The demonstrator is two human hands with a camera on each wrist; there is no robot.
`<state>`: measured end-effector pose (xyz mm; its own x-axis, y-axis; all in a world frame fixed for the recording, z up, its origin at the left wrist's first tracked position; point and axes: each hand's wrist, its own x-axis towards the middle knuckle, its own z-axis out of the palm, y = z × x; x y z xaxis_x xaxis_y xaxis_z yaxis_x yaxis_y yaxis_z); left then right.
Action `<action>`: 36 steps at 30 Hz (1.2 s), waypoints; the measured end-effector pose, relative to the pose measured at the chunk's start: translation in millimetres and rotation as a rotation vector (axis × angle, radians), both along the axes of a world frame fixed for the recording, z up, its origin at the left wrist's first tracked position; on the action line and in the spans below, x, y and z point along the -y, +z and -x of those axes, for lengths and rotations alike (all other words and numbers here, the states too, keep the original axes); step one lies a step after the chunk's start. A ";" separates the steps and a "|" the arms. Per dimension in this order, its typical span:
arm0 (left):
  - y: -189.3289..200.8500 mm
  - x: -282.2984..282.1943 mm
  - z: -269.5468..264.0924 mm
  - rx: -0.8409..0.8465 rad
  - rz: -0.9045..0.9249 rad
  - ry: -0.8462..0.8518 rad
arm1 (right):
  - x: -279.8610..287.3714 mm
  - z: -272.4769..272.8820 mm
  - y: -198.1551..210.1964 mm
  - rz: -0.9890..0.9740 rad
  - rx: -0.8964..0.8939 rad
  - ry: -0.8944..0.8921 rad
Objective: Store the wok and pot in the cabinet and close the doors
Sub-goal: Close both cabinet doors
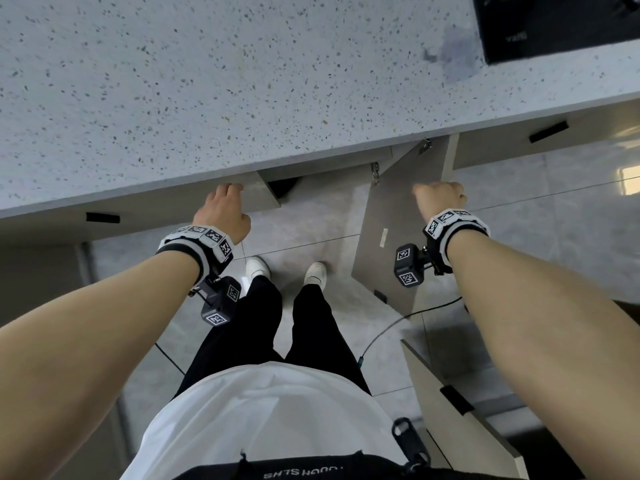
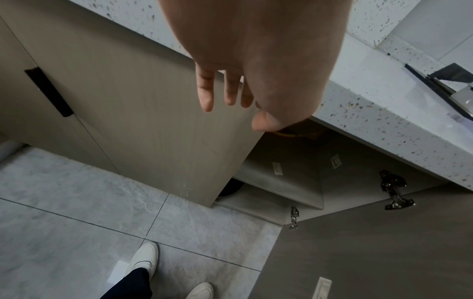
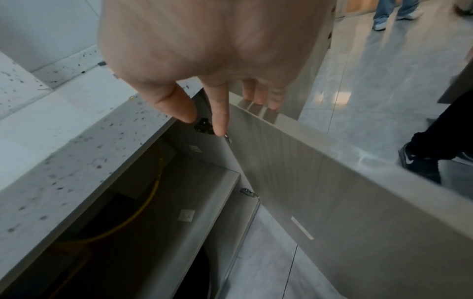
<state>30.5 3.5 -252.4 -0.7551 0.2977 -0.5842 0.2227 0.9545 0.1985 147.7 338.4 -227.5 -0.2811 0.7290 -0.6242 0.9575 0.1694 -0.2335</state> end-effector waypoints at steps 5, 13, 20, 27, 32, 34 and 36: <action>4.6 2.5 6.9 0.012 -0.003 0.025 | 24.4 11.7 -1.8 0.049 -0.091 0.051; 4.3 9.9 10.7 0.026 -0.016 0.047 | 47.5 38.9 -11.0 0.080 -0.393 -0.075; 1.6 16.5 7.1 0.083 -0.025 0.033 | 46.9 48.2 -10.3 0.107 -0.436 -0.193; 5.6 2.3 3.4 0.053 -0.079 0.043 | 40.5 45.4 -9.1 0.118 -0.479 -0.071; 11.3 -1.5 3.0 0.034 -0.080 0.048 | 33.8 50.0 -10.9 0.187 -0.478 -0.012; 12.4 0.3 0.1 0.030 -0.074 0.054 | 32.5 64.6 -16.2 0.234 -0.383 0.056; 14.1 3.8 -3.9 0.023 -0.064 0.064 | 30.9 75.4 -19.6 0.291 -0.221 0.108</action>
